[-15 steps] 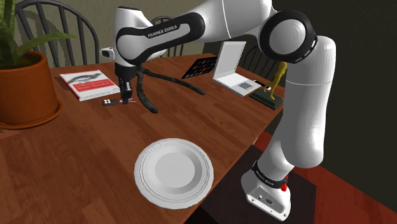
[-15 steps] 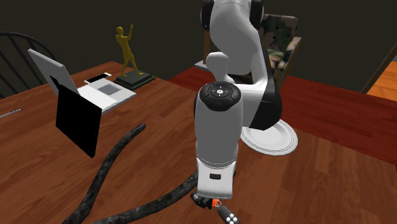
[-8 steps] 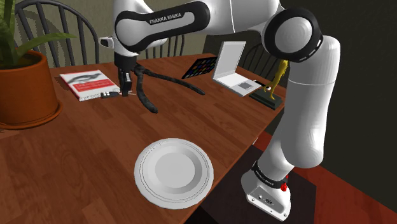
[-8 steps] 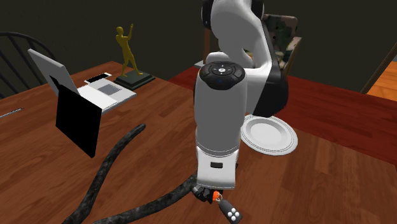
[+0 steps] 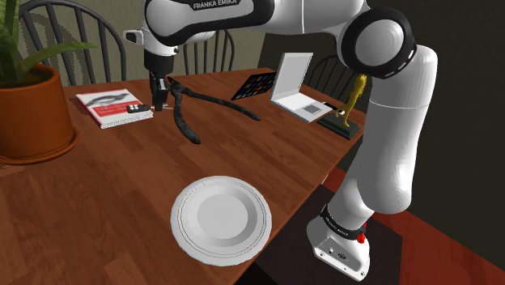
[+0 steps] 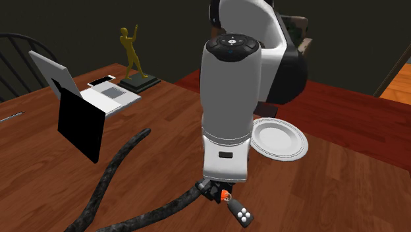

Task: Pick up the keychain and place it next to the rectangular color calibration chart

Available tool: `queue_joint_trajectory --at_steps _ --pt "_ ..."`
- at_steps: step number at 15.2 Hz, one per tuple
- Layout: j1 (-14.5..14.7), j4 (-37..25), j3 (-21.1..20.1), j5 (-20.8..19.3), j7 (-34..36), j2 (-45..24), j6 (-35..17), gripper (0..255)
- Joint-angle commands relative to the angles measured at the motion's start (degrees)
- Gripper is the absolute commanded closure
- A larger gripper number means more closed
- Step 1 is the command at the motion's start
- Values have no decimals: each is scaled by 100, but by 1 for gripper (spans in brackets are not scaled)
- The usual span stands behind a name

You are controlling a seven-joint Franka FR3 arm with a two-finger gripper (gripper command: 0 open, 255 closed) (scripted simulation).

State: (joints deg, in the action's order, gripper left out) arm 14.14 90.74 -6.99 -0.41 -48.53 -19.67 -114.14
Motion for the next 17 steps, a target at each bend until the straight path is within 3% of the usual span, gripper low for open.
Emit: queue_joint_trajectory --at_steps 1,17 --pt "5 -103 -3 2 8 28 133 255" --pt "25 -1305 -14 2 31 51 1357 255"
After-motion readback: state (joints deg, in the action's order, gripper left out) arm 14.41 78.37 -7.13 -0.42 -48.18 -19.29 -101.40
